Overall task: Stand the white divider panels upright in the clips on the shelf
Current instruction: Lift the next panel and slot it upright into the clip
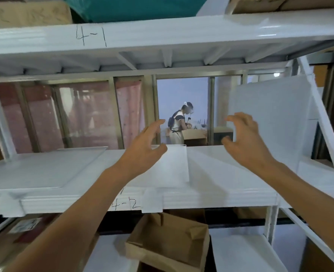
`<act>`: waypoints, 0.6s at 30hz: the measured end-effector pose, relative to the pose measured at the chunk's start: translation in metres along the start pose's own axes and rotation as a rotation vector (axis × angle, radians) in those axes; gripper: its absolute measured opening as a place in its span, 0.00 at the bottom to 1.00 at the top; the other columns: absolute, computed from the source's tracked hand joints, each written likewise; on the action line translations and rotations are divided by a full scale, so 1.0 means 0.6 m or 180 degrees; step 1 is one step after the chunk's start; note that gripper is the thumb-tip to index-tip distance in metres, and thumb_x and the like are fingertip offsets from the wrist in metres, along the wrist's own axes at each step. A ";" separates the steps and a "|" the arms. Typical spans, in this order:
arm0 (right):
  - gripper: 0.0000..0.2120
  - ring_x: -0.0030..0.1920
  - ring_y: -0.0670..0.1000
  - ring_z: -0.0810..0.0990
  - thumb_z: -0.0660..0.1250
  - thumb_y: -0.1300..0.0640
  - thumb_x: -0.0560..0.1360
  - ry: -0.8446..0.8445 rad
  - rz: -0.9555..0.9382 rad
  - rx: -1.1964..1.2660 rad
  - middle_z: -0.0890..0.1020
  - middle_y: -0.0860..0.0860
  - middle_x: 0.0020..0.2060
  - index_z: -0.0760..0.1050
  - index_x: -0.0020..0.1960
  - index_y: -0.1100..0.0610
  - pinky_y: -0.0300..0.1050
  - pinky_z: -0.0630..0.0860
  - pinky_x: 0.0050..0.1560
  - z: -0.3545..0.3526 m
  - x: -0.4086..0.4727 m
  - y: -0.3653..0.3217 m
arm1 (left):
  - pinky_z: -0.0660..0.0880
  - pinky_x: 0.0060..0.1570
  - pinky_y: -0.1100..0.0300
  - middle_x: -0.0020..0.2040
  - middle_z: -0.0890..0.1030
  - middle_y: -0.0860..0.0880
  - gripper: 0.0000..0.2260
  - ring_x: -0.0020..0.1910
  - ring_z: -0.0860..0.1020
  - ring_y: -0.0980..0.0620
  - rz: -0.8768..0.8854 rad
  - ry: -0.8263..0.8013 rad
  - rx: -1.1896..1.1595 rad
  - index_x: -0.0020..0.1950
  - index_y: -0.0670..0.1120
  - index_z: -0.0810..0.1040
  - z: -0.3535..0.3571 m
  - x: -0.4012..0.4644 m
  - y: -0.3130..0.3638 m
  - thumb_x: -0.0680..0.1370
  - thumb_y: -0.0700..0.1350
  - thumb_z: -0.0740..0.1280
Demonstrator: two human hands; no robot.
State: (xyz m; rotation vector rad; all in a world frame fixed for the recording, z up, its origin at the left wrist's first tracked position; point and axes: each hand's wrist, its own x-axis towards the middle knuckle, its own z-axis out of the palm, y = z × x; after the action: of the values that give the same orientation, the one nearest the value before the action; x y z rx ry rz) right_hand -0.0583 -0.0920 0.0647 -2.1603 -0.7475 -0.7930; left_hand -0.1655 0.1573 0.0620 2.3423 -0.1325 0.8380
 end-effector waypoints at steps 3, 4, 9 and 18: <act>0.23 0.67 0.57 0.65 0.65 0.60 0.72 -0.0494 0.0276 0.0053 0.67 0.56 0.67 0.70 0.67 0.55 0.45 0.64 0.65 0.052 0.023 -0.010 | 0.69 0.66 0.52 0.67 0.71 0.55 0.27 0.68 0.68 0.56 -0.0005 0.0055 0.0008 0.72 0.64 0.61 -0.023 -0.001 -0.028 0.77 0.46 0.64; 0.22 0.66 0.58 0.66 0.65 0.58 0.72 -0.0624 0.0349 0.0085 0.69 0.56 0.65 0.71 0.65 0.54 0.48 0.67 0.65 0.067 0.029 -0.017 | 0.69 0.65 0.52 0.67 0.71 0.55 0.26 0.68 0.68 0.55 -0.0008 0.0054 0.0055 0.72 0.64 0.61 -0.030 -0.002 -0.040 0.77 0.46 0.64; 0.23 0.64 0.57 0.70 0.66 0.55 0.74 -0.1050 0.0613 -0.0034 0.68 0.55 0.67 0.68 0.68 0.54 0.53 0.72 0.62 0.143 0.038 -0.051 | 0.70 0.64 0.52 0.68 0.71 0.54 0.27 0.67 0.70 0.55 -0.0087 0.0079 0.0192 0.73 0.63 0.60 -0.069 -0.005 -0.106 0.77 0.47 0.64; 0.23 0.52 0.54 0.74 0.62 0.49 0.77 -0.1739 0.1278 -0.0880 0.75 0.55 0.63 0.65 0.68 0.57 0.44 0.71 0.47 0.240 0.004 -0.114 | 0.57 0.72 0.47 0.78 0.58 0.53 0.26 0.76 0.56 0.49 -0.0611 -0.1277 0.1346 0.77 0.60 0.55 -0.100 -0.053 -0.267 0.79 0.57 0.59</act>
State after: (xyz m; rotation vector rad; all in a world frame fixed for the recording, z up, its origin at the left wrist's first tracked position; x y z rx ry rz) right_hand -0.0602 0.0589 0.0139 -2.7013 -0.4439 -0.0921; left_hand -0.1759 0.3166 -0.0074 2.8425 0.1140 0.3129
